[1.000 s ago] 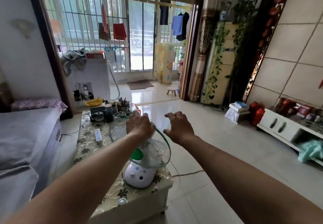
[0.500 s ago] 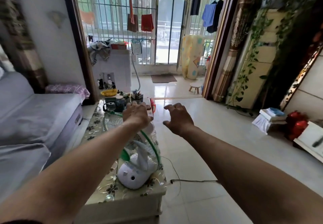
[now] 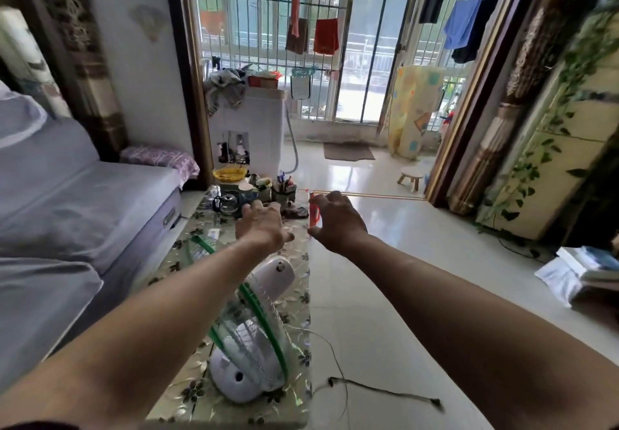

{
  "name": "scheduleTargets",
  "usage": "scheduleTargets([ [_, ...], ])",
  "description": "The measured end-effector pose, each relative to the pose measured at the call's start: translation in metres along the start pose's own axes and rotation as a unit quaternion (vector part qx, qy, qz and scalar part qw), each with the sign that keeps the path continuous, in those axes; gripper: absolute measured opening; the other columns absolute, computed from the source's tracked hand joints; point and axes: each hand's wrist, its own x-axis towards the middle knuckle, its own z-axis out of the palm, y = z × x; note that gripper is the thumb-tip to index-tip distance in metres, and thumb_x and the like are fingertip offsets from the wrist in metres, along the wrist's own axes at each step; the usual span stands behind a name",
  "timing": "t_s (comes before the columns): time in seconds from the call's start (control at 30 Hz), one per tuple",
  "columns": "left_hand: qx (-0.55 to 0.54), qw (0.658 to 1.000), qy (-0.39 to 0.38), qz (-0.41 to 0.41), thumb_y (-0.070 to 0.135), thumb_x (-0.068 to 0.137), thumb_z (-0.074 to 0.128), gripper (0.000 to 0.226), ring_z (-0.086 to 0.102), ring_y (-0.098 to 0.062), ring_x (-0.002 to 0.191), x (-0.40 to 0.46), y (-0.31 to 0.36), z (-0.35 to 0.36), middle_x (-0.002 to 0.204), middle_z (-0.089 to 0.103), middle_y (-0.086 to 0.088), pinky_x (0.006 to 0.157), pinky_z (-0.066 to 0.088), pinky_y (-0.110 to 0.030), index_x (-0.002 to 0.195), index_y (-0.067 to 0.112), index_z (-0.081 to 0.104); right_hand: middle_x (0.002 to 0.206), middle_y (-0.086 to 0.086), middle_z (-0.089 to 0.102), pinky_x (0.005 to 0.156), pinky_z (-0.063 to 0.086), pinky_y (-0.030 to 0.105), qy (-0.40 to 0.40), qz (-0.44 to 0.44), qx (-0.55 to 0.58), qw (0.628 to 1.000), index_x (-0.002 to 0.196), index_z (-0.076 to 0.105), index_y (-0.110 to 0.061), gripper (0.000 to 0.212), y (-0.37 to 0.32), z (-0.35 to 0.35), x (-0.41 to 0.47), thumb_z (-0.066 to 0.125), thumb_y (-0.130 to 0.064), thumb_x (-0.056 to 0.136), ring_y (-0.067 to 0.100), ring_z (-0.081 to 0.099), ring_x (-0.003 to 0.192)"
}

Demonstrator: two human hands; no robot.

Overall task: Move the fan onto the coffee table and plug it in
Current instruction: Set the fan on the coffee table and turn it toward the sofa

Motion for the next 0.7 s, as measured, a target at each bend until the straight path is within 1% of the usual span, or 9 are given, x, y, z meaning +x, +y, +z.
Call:
scheduleTargets([
  [0.1,0.014,0.999,-0.003,-0.031,0.044,0.083,0.072,0.064,0.043,-0.025,0.118,0.017,0.002,0.011,0.132,0.046,-0.008,0.1,0.044,-0.038,0.138,0.022,0.048,0.141,0.01,0.046,0.108,0.043,0.042,-0.008,-0.029,0.007,1.0,0.138,0.049,-0.024,0.063,0.011,0.014,0.025,0.074,-0.033,0.08,0.03,0.042,0.133],
  [0.23,0.002,0.995,0.011,-0.099,0.045,0.081,0.074,0.067,0.043,-0.026,0.12,0.04,0.004,0.026,0.132,0.045,-0.009,0.099,0.043,-0.039,0.138,0.022,0.046,0.14,0.01,0.047,0.103,0.047,0.042,-0.025,-0.093,0.014,0.995,0.136,0.05,-0.023,0.061,0.029,0.035,0.065,0.074,-0.031,0.081,0.03,0.046,0.129],
  [0.33,-0.021,0.987,0.022,-0.158,0.04,0.08,0.076,0.07,0.045,-0.024,0.114,0.046,0.005,0.039,0.13,0.046,-0.008,0.095,0.046,-0.037,0.14,0.022,0.046,0.139,0.009,0.047,0.1,0.047,0.041,-0.044,-0.145,0.021,0.988,0.137,0.048,-0.025,0.063,0.042,0.047,0.089,0.074,-0.033,0.08,0.028,0.048,0.127],
  [0.4,-0.03,0.979,0.026,-0.199,0.039,0.081,0.076,0.076,0.045,-0.023,0.11,0.046,0.01,0.048,0.131,0.046,-0.009,0.093,0.048,-0.037,0.146,0.023,0.041,0.137,0.009,0.048,0.098,0.05,0.04,-0.068,-0.186,0.024,0.98,0.138,0.047,-0.026,0.064,0.052,0.053,0.103,0.074,-0.034,0.081,0.029,0.05,0.125],
  [0.5,-0.022,0.967,0.028,-0.251,0.041,0.079,0.076,0.08,0.048,-0.027,0.113,0.041,0.015,0.059,0.13,0.048,-0.013,0.096,0.049,-0.041,0.148,0.023,0.039,0.135,0.008,0.049,0.097,0.051,0.038,-0.093,-0.24,0.027,0.966,0.139,0.047,-0.025,0.064,0.063,0.062,0.119,0.074,-0.034,0.081,0.027,0.049,0.124],
  [0.6,-0.032,0.951,0.034,-0.307,0.042,0.078,0.077,0.08,0.047,-0.03,0.121,0.032,0.018,0.074,0.135,0.046,-0.016,0.1,0.047,-0.041,0.147,0.021,0.042,0.137,0.008,0.047,0.096,0.051,0.039,-0.125,-0.276,0.043,0.952,0.14,0.046,-0.024,0.065,0.071,0.076,0.128,0.074,-0.032,0.082,0.025,0.048,0.123],
  [0.7,-0.057,0.941,0.033,-0.332,0.031,0.08,0.078,0.081,0.047,-0.031,0.122,0.025,0.019,0.094,0.137,0.045,-0.016,0.097,0.046,-0.039,0.149,0.018,0.038,0.14,0.009,0.046,0.097,0.05,0.039,-0.163,-0.3,0.04,0.939,0.141,0.044,-0.026,0.065,0.077,0.099,0.125,0.073,-0.032,0.083,0.026,0.046,0.126],
])
